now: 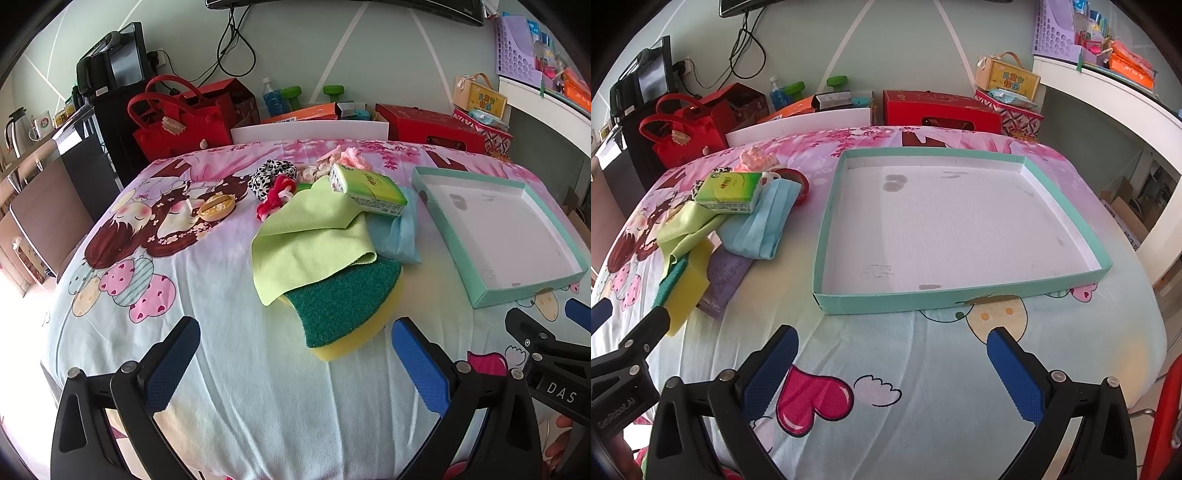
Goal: Organize soft objects
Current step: 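Move both tools toward the pile of cloths and tissue pack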
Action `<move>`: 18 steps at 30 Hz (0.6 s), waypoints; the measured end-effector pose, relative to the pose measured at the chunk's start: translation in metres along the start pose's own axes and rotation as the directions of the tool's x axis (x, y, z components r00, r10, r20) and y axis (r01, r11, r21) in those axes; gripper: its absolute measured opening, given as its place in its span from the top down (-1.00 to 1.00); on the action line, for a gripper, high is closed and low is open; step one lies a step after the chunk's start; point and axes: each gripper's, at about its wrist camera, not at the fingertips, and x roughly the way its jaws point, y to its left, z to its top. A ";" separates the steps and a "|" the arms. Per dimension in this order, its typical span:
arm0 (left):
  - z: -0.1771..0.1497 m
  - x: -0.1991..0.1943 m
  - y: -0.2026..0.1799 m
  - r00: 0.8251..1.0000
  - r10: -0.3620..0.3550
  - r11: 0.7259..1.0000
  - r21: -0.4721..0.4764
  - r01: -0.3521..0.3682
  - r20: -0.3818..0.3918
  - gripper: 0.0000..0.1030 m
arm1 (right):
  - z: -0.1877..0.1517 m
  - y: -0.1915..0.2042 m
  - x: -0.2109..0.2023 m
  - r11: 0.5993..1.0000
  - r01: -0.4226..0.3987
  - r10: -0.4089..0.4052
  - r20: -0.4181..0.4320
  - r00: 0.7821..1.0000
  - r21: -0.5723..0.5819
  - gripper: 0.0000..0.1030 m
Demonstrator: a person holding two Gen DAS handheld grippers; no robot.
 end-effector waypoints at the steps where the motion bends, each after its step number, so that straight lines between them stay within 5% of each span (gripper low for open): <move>1: 0.000 0.000 0.000 1.000 0.000 1.000 0.000 0.000 0.000 -1.00 | 0.000 0.000 0.000 1.000 -0.001 0.001 0.000 1.000 -0.001 -1.00; 18: 0.000 0.000 0.001 1.000 -0.001 1.000 -0.001 0.001 -0.001 -1.00 | 0.000 0.005 -0.002 0.999 0.018 -0.018 0.002 1.000 -0.032 -1.00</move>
